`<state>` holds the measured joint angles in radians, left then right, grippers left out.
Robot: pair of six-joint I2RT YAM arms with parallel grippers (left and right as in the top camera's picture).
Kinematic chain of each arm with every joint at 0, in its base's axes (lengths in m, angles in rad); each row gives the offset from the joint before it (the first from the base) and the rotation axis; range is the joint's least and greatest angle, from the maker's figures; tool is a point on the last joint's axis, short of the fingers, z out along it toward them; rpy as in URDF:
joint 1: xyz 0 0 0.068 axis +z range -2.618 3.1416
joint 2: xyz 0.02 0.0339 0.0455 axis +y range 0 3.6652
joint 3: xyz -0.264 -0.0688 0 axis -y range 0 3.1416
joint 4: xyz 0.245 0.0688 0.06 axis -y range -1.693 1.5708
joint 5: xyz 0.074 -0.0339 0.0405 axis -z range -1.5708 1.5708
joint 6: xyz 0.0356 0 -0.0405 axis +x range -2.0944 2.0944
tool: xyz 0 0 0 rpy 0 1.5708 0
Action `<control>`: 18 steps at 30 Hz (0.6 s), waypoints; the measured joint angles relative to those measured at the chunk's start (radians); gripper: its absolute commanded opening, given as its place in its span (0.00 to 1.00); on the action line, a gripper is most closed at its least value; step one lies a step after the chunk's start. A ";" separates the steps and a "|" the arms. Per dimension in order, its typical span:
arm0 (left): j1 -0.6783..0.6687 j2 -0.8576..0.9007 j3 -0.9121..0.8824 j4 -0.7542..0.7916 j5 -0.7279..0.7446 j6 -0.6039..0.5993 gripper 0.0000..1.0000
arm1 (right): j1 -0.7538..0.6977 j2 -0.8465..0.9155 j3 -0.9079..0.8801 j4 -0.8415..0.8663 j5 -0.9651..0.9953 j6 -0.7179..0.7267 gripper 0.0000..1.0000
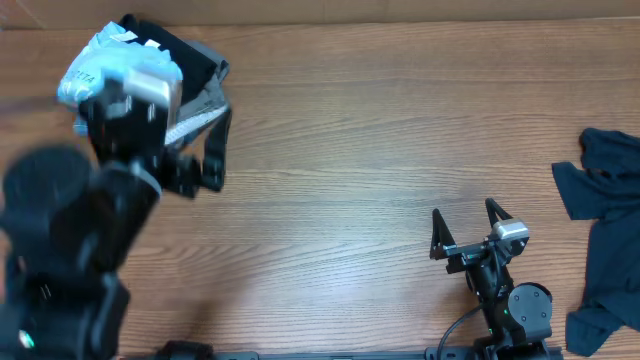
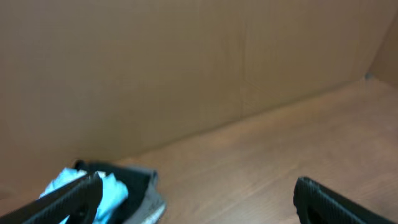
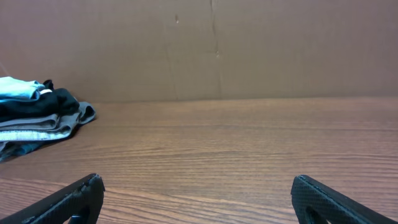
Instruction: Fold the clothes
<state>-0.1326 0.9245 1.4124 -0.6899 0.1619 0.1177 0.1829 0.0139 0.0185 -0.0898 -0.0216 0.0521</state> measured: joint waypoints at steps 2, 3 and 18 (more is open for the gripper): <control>0.022 -0.100 -0.146 0.075 -0.002 0.006 1.00 | 0.000 0.000 0.000 0.000 0.000 0.000 1.00; 0.035 -0.156 -0.226 0.117 -0.003 0.010 1.00 | 0.000 0.000 0.000 0.000 0.000 0.000 1.00; 0.095 -0.780 -1.051 0.566 -0.003 0.017 1.00 | 0.000 0.000 0.000 0.000 0.000 0.000 1.00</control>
<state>-0.0372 0.1448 0.3614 -0.1234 0.1589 0.1345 0.1829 0.0139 0.0185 -0.0898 -0.0216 0.0525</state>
